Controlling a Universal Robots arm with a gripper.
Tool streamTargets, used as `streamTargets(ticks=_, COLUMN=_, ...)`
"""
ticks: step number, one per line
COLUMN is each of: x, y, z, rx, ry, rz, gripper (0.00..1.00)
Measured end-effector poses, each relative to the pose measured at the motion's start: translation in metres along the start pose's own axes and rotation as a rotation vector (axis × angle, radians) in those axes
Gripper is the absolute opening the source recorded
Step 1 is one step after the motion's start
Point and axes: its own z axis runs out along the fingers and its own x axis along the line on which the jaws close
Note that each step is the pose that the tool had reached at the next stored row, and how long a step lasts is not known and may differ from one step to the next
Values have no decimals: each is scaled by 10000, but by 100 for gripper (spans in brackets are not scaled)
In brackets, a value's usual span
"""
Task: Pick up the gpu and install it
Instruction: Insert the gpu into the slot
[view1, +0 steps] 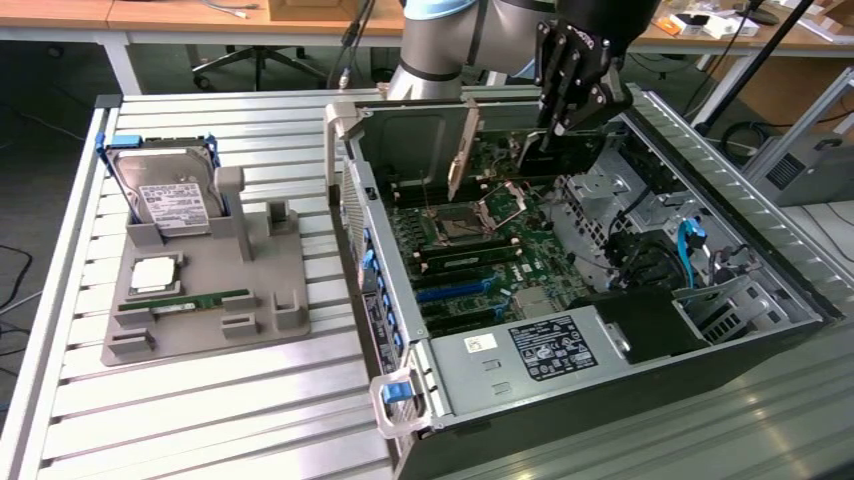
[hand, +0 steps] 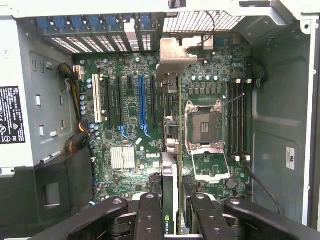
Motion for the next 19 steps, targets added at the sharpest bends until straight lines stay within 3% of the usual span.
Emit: streamTargets(ticks=19, x=1, y=2, z=47, rx=0, ry=-1, rz=-5, gripper=27)
